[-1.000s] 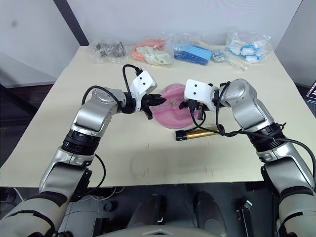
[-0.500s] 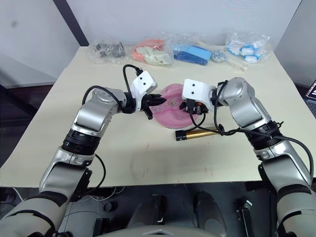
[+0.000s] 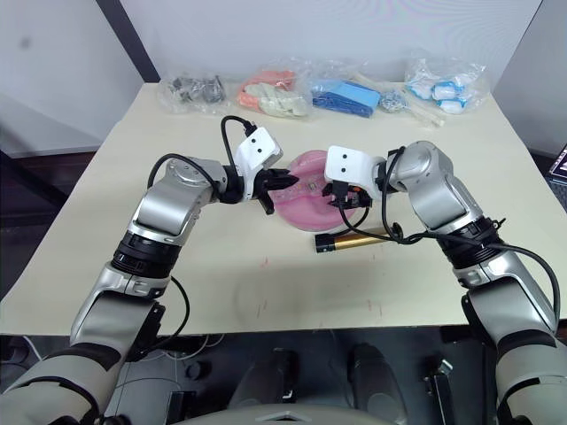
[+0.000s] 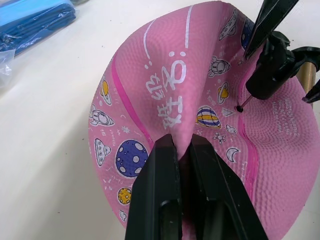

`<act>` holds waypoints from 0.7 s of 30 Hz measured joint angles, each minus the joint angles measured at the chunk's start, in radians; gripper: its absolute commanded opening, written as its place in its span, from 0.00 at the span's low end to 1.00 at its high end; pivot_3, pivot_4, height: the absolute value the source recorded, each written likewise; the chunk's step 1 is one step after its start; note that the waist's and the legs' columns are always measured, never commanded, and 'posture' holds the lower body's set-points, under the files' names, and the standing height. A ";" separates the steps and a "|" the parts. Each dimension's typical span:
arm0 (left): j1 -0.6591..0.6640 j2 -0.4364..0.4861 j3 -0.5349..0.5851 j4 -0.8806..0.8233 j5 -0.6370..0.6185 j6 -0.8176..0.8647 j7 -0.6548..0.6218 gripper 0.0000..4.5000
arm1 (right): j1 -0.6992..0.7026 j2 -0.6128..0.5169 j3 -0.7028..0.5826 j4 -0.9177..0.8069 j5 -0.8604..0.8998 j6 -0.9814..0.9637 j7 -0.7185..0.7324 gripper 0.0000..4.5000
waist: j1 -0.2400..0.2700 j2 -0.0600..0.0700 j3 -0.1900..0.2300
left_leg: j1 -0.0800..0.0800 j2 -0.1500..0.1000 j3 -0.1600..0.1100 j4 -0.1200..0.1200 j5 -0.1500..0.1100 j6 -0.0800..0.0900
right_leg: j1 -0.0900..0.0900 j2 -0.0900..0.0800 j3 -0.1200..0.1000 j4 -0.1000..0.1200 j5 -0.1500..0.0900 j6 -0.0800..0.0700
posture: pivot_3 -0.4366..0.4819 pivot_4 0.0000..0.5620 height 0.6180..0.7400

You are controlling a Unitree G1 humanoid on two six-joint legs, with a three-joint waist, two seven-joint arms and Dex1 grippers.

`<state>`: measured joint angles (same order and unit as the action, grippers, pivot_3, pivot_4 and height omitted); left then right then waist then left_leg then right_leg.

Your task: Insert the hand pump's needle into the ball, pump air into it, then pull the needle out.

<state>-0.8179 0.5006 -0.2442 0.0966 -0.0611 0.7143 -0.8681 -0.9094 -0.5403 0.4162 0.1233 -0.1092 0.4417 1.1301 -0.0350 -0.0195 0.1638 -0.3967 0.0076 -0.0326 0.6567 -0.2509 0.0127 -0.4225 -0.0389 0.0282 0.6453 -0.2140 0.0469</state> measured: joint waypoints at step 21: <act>0.000 0.000 -0.001 0.000 0.000 0.000 0.002 0.00 | -0.022 0.028 0.002 0.054 -0.010 -0.032 -0.001 0.56 | -0.001 0.000 0.000 | 0.000 0.000 0.000 0.004 0.000 0.000 | 0.000 0.000 0.000 0.003 0.000 0.000 | 0.48 0.27 1.00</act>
<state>-0.8176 0.5008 -0.2456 0.0969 -0.0608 0.7147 -0.8665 -0.9310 -0.5126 0.4180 0.1769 -0.1188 0.4092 1.1292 -0.0356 -0.0195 0.1638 -0.3969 0.0076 -0.0328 0.6603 -0.2509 0.0127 -0.4222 -0.0389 0.0280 0.6482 -0.2139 0.0469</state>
